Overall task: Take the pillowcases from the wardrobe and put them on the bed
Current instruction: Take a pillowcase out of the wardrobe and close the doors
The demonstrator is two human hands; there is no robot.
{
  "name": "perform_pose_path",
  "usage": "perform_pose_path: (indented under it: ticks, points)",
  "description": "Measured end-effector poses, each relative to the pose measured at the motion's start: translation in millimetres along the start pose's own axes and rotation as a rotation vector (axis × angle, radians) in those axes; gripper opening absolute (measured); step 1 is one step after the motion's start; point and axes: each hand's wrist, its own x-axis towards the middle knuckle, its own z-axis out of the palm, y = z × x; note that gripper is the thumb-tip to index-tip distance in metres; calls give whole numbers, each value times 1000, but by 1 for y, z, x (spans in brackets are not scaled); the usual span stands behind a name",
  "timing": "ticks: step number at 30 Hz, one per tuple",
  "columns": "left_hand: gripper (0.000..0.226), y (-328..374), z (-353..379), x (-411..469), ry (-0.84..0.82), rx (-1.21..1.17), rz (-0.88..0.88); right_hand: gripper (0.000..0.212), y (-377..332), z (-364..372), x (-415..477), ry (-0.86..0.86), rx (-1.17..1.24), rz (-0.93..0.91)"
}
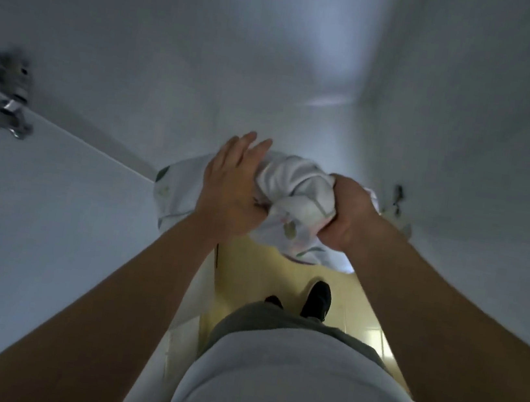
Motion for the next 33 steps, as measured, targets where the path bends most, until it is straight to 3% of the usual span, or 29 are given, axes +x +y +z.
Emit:
perform_pose_path:
  ticks: [3, 6, 9, 12, 16, 18, 21, 23, 28, 33]
  points:
    - [95, 10, -15, 1, -141, 29, 68, 32, 4, 1, -21, 73, 39, 14]
    - [56, 24, -28, 2, -136, -40, 81, 22, 7, -1, -40, 98, -108, -40]
    - [44, 42, -33, -6, -184, -95, 36, 17, 3, -7, -65, 167, -300, -151]
    - [43, 59, -28, -14, -186, -174, 47, 44, -4, -19, -91, 271, -648, -322]
    - [20, 82, -37, -21, -191, -186, 58, 113, 5, -35, -116, 399, -965, -727]
    - [21, 92, -50, -31, -190, -285, 17, 122, 8, -40, -124, 373, -1109, -902]
    - [29, 99, -74, -49, -178, -437, -11, 116, 9, -45, -125, 320, -1432, -1066]
    - [29, 97, -86, -63, -154, -490, 3, 104, 13, -43, -126, 263, -1482, -1205]
    - [13, 104, -104, -107, -103, -461, -31, 37, 34, -34, -128, 63, -1224, -1609]
    - [34, 84, -128, -180, 106, -637, -149, 33, 69, 4, -147, -229, -1164, -1583]
